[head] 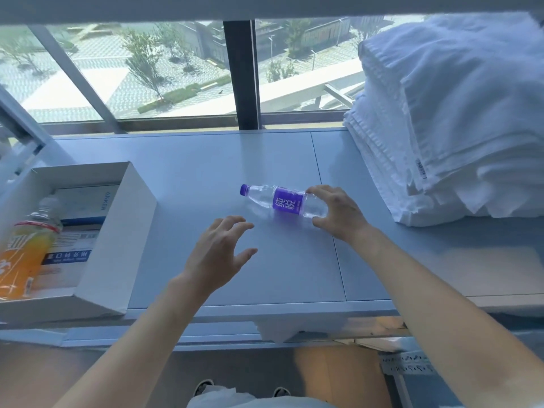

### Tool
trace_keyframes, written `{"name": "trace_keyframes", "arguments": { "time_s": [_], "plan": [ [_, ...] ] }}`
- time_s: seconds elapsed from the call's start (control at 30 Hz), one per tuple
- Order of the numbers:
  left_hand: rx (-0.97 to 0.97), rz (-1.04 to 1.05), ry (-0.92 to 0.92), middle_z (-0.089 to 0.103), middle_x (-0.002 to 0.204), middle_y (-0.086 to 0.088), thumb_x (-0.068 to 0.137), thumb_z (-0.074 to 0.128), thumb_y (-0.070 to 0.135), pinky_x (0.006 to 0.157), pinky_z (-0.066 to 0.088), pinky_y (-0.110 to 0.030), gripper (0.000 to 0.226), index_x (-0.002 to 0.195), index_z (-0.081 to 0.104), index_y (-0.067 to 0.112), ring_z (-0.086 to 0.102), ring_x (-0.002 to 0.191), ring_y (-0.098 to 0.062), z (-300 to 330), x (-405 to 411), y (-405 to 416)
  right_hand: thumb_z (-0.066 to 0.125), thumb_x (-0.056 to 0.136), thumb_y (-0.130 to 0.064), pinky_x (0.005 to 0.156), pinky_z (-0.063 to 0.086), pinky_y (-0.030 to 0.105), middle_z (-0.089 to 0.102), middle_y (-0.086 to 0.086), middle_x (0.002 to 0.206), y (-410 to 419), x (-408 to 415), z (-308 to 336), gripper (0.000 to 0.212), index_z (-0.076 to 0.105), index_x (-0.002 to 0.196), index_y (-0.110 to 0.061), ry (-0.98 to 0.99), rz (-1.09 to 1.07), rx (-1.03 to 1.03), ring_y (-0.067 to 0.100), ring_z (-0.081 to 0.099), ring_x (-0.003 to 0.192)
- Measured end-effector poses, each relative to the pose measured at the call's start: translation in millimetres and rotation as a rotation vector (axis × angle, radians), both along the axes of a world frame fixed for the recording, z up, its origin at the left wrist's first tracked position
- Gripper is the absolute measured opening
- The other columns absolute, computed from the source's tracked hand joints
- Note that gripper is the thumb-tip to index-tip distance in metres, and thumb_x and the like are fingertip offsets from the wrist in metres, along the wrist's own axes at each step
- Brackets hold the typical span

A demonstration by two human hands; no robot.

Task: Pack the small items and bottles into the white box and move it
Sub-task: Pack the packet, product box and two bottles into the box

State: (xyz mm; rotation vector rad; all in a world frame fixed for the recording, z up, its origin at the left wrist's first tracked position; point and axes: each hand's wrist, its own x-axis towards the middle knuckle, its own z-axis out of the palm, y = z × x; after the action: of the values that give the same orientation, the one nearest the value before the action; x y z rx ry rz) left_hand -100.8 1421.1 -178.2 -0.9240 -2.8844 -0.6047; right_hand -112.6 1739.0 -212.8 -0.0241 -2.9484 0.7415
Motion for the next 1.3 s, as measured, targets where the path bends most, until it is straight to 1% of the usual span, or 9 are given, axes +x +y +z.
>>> {"name": "trace_keyframes", "arguments": {
  "time_s": [0.13,0.27,0.4,0.5,0.6,0.8,1.0,1.13,1.3],
  "plan": [
    [0.000,-0.052,0.011,0.058,0.138,0.000,0.088,0.077,0.035,0.102,0.047,-0.044,0.055,0.136,0.060,0.016,0.054,0.125,-0.026,-1.2,3.0,14.5,0.072,0.072,-0.021,0.089,0.047,0.028,0.056,-0.021,0.135,-8.8,37.9,-0.7,0.066,0.055,0.134,-0.037,0.020,0.064,-0.015,0.014,0.050,0.116],
    [-0.010,-0.072,0.021,0.058,0.138,-0.002,0.084,0.080,0.034,0.102,0.046,-0.044,0.060,0.138,0.058,0.019,0.052,0.127,-0.027,-5.4,4.3,27.2,0.072,0.072,-0.021,0.091,0.045,0.023,0.055,-0.023,0.139,-13.8,74.7,-0.8,0.068,0.057,0.135,-0.038,0.021,0.083,-0.026,0.008,0.048,0.121],
    [-0.032,-0.116,-0.016,0.058,0.137,-0.003,0.083,0.080,0.038,0.102,0.047,-0.044,0.060,0.136,0.059,0.021,0.053,0.126,-0.027,-16.2,9.1,37.2,0.071,0.071,-0.020,0.094,0.047,0.024,0.055,-0.023,0.138,-19.7,102.5,-2.5,0.067,0.059,0.134,-0.036,0.040,0.106,-0.053,0.008,0.049,0.121],
    [-0.020,-0.157,-0.064,0.062,0.132,-0.001,0.082,0.081,0.034,0.096,0.051,-0.041,0.058,0.134,0.059,0.020,0.058,0.119,-0.026,-25.2,16.2,43.2,0.072,0.072,-0.019,0.095,0.048,0.025,0.055,-0.020,0.139,-22.7,116.4,-3.9,0.067,0.059,0.136,-0.034,0.048,0.100,-0.061,0.009,0.048,0.123],
    [0.010,-0.163,-0.064,0.063,0.129,0.000,0.083,0.078,0.037,0.091,0.054,-0.041,0.056,0.133,0.059,0.020,0.059,0.115,-0.025,-29.0,19.5,44.7,0.072,0.073,-0.020,0.096,0.050,0.027,0.054,-0.019,0.141,-24.3,123.9,-4.8,0.068,0.057,0.138,-0.034,0.049,0.093,-0.053,0.009,0.048,0.124],
    [0.039,-0.180,-0.042,0.064,0.126,0.002,0.084,0.078,0.038,0.088,0.054,-0.036,0.053,0.130,0.060,0.021,0.059,0.113,-0.024,-30.9,22.6,39.4,0.075,0.077,-0.018,0.090,0.054,0.031,0.051,-0.021,0.138,-29.5,132.0,-3.7,0.067,0.053,0.138,-0.036,0.072,0.105,-0.008,0.009,0.047,0.123],
    [0.063,-0.171,-0.021,0.064,0.126,0.003,0.082,0.081,0.041,0.086,0.052,-0.031,0.057,0.131,0.059,0.022,0.058,0.113,-0.020,-24.0,24.9,21.4,0.079,0.079,-0.016,0.084,0.054,0.029,0.053,-0.014,0.136,-43.4,128.1,7.2,0.065,0.056,0.138,-0.030,0.112,0.144,0.023,0.013,0.049,0.122],
    [0.081,-0.119,0.028,0.064,0.123,0.003,0.076,0.086,0.036,0.087,0.051,-0.035,0.061,0.130,0.061,0.022,0.057,0.108,-0.024,-5.3,22.4,0.8,0.080,0.078,-0.014,0.081,0.055,0.031,0.055,-0.011,0.137,-60.7,112.3,27.5,0.066,0.057,0.138,-0.028,0.158,0.176,0.043,0.014,0.049,0.124],
    [0.114,-0.024,0.113,0.064,0.123,0.000,0.079,0.085,0.035,0.089,0.050,-0.040,0.059,0.131,0.062,0.018,0.056,0.107,-0.025,28.1,15.5,-38.1,0.079,0.076,-0.012,0.083,0.053,0.031,0.054,-0.013,0.138,-94.1,78.8,60.4,0.067,0.056,0.137,-0.028,0.217,0.252,0.047,0.016,0.050,0.124]
  ]
}}
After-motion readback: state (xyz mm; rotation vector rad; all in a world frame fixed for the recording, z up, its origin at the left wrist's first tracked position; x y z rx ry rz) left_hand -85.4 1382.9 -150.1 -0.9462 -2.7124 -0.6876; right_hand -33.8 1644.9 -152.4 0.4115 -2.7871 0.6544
